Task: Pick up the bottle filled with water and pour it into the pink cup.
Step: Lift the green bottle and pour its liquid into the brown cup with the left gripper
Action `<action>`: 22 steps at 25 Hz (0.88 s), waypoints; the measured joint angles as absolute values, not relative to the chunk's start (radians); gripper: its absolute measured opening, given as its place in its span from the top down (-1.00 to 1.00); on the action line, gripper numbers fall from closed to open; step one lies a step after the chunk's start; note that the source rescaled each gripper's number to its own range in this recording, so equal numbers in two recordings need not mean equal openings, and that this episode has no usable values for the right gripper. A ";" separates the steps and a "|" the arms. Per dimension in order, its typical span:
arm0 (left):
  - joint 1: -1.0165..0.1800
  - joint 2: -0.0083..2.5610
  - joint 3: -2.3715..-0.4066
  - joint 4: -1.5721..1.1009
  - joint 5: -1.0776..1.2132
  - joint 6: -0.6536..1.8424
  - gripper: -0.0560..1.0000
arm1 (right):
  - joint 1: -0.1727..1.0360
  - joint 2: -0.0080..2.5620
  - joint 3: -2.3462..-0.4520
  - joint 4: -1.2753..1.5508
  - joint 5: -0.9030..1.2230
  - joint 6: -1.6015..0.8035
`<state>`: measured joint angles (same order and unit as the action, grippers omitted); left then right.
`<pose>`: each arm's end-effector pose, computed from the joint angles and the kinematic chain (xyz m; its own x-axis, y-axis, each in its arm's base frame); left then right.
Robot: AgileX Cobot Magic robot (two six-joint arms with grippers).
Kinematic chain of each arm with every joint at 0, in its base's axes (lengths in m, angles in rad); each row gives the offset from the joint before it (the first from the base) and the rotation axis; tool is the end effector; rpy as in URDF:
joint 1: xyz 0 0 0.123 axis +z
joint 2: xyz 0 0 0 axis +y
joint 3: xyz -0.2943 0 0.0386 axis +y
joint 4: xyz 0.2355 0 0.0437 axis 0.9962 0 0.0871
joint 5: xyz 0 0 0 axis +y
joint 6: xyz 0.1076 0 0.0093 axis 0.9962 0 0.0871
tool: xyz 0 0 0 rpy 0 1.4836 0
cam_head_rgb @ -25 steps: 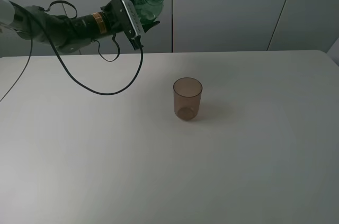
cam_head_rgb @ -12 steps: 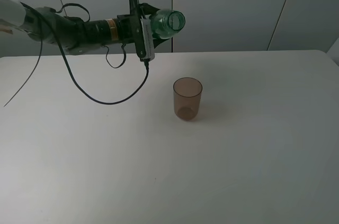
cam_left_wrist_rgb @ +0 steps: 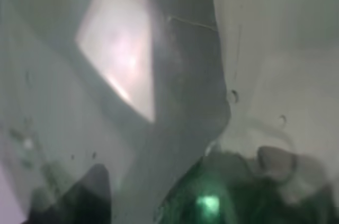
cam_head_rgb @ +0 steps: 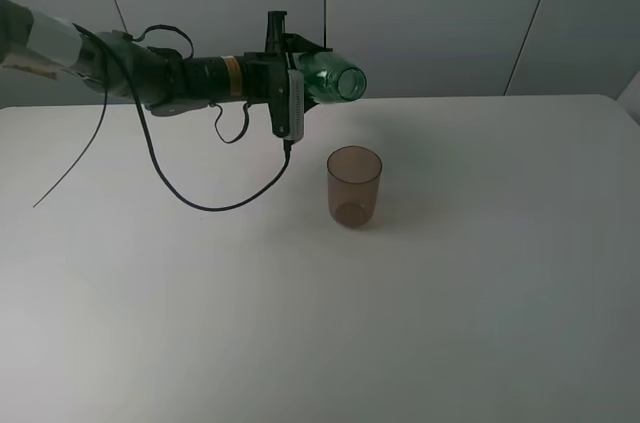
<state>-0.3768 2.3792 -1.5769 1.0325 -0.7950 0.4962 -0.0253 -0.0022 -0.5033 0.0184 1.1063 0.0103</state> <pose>0.4570 -0.2520 0.1396 0.7818 0.5218 -0.3414 0.3865 0.0241 0.9220 -0.0154 0.0022 0.2601 -0.4908 0.0310 -0.8707 0.0201 0.9995 0.0242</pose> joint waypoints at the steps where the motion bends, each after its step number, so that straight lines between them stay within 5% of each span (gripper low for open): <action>1: -0.377 2.379 -1.577 1.041 -0.793 0.508 0.89 | -0.025 -0.002 -0.503 0.018 1.106 0.010; 22: -0.394 2.379 -1.579 1.125 -0.730 0.709 0.89 | -0.025 -0.002 -0.503 0.018 1.106 0.010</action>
<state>-0.3939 2.3792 -1.5791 1.1252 -0.7302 0.7087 -0.0253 -0.0022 -0.5033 0.0184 1.1063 0.0103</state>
